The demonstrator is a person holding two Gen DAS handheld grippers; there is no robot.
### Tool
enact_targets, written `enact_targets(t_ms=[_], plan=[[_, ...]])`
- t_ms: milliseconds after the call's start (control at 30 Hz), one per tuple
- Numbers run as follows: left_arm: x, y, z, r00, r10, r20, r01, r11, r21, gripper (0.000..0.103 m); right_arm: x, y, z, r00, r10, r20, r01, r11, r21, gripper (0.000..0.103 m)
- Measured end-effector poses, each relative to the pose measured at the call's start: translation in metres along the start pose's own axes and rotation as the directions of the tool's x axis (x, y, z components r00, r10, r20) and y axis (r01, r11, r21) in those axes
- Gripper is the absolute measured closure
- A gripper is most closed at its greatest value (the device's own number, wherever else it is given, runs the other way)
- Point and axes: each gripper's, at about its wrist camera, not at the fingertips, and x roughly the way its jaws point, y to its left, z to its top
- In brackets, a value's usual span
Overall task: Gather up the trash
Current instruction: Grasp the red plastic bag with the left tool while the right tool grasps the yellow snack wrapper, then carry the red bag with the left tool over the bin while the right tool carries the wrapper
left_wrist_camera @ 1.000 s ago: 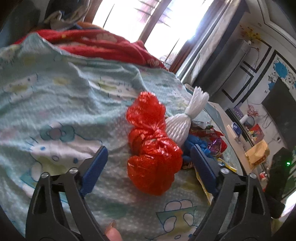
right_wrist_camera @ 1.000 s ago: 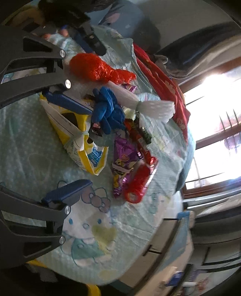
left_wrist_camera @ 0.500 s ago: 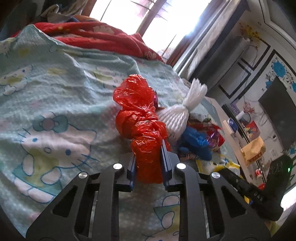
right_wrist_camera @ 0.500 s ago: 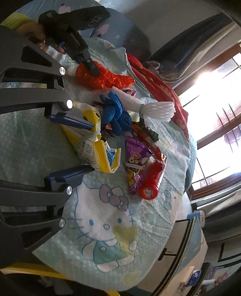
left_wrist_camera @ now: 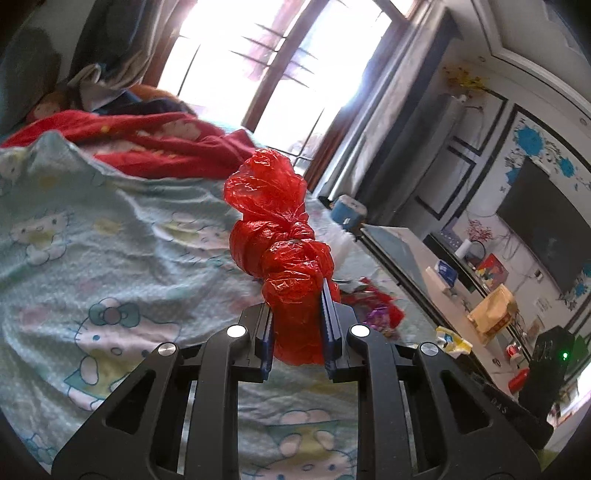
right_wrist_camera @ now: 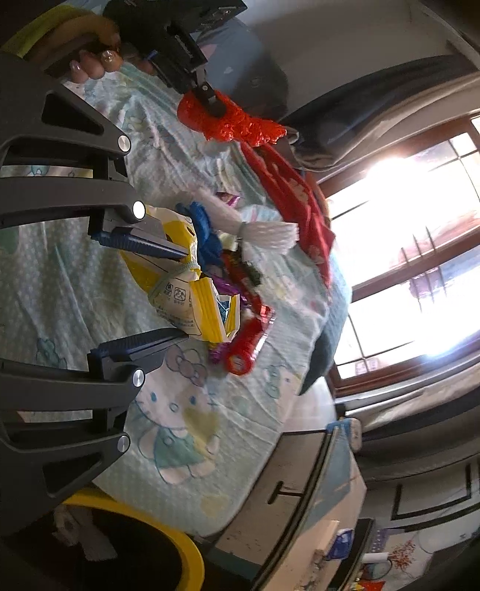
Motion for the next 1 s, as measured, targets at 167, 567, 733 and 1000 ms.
enact_targets(t_ms=[167, 567, 733, 1000], plan=[[-0.003, -0.016, -0.004, 0.999, -0.036, -0.005, 0.036, 0.999, 0.032, 0.089, -0.019, -0.008, 0.005, 0.999, -0.021, 0.05, 0.02, 1.0, 0.008, 0.066], [0.0, -0.054, -0.02, 0.993, -0.109, -0.048, 0.114, 0.988, 0.106, 0.089, -0.056, -0.037, 0.009, 0.991, -0.077, 0.112, 0.071, 0.996, 0.059, 0.067], [0.002, -0.065, -0.028, 0.989, -0.132, -0.067, 0.14, 0.981, 0.133, 0.089, -0.069, -0.049, 0.009, 0.986, -0.105, 0.127, 0.096, 0.993, 0.073, 0.067], [0.005, -0.09, -0.041, 0.982, -0.162, -0.1, 0.178, 0.968, 0.18, 0.089, -0.086, -0.064, 0.009, 0.978, -0.145, 0.146, 0.133, 0.987, 0.089, 0.067]])
